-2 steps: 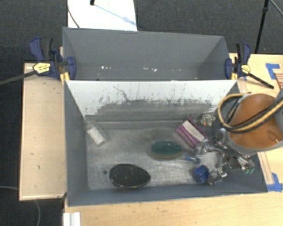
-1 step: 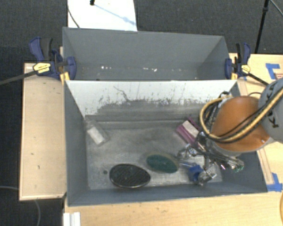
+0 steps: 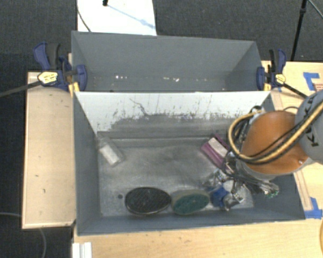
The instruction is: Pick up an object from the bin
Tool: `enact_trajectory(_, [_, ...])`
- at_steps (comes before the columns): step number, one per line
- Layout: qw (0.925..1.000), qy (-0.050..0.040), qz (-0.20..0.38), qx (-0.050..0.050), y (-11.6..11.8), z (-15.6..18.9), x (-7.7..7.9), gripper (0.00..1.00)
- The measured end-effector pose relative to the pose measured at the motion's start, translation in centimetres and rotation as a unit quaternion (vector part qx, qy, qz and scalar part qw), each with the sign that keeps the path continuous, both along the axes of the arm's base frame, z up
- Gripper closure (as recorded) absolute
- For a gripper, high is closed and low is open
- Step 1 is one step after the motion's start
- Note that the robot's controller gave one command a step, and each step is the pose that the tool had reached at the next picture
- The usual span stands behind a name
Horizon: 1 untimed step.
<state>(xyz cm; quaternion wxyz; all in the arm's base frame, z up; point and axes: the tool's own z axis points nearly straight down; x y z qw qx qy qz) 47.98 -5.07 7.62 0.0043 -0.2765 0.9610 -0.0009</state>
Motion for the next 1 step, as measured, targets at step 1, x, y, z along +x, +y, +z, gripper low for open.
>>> enact_trajectory(1, [0.9975, -0.0008, 0.070, -0.001, -0.55, 16.07, 1.27, 1.00])
